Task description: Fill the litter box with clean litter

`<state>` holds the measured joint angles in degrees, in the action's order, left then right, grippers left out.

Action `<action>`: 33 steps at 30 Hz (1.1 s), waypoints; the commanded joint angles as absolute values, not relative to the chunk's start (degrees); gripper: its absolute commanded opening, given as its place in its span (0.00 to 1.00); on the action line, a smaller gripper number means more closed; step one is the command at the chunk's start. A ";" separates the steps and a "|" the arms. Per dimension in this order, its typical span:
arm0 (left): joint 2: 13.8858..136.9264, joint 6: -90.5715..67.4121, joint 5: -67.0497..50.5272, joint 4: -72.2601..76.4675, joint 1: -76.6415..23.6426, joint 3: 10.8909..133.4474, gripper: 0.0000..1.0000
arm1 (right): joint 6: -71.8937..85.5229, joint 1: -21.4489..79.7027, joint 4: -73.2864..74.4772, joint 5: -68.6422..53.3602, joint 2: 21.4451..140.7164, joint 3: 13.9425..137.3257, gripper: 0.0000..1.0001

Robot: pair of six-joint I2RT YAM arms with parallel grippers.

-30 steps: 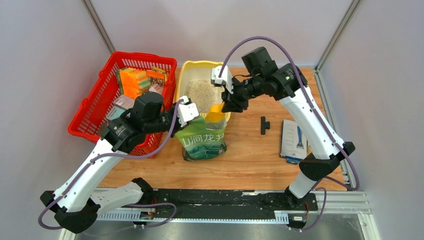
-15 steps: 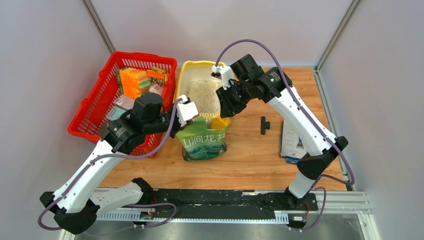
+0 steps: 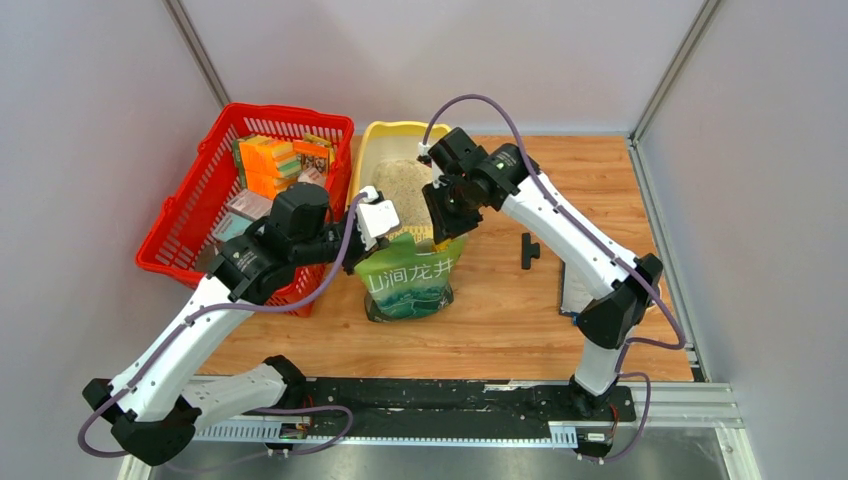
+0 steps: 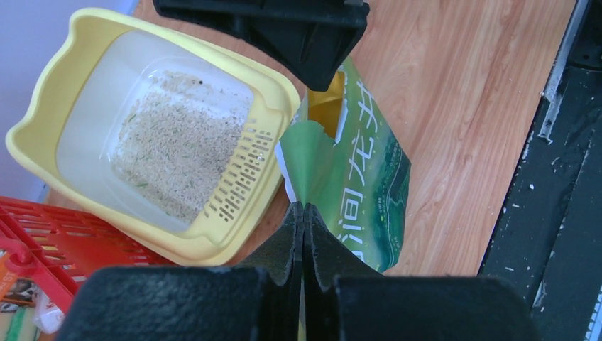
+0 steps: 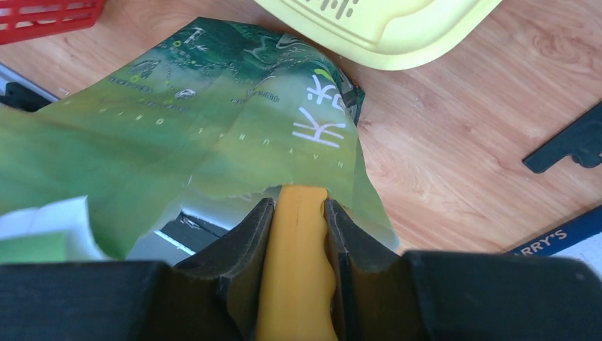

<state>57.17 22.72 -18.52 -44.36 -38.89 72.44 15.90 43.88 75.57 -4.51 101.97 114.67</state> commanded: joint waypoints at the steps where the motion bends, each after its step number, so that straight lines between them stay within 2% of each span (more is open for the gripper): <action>1: 55.99 21.36 -19.69 -40.87 -38.67 75.76 0.00 | 17.75 43.85 83.50 4.57 104.76 113.82 0.00; 13: 56.25 22.41 -20.13 -40.43 -38.58 76.55 0.00 | 19.95 45.70 82.18 -5.44 109.78 111.89 0.00; 17: 56.60 22.67 -20.21 -40.08 -38.58 76.82 0.00 | 21.18 43.60 79.46 -12.54 109.34 108.38 0.00; 26: 56.51 23.99 -20.21 -41.74 -38.67 76.46 0.00 | 28.29 36.48 49.78 -34.68 97.32 81.76 0.00; 28: 56.60 24.43 -20.04 -42.19 -38.67 76.46 0.00 | 29.35 35.77 42.38 -38.39 95.19 78.76 0.00; 33: 56.95 26.62 -19.34 -44.03 -38.58 76.90 0.00 | 28.83 32.88 38.67 -41.92 89.57 76.38 0.00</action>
<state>59.29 23.97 -20.25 -44.49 -39.00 72.84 25.93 35.00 43.33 -33.08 93.23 78.28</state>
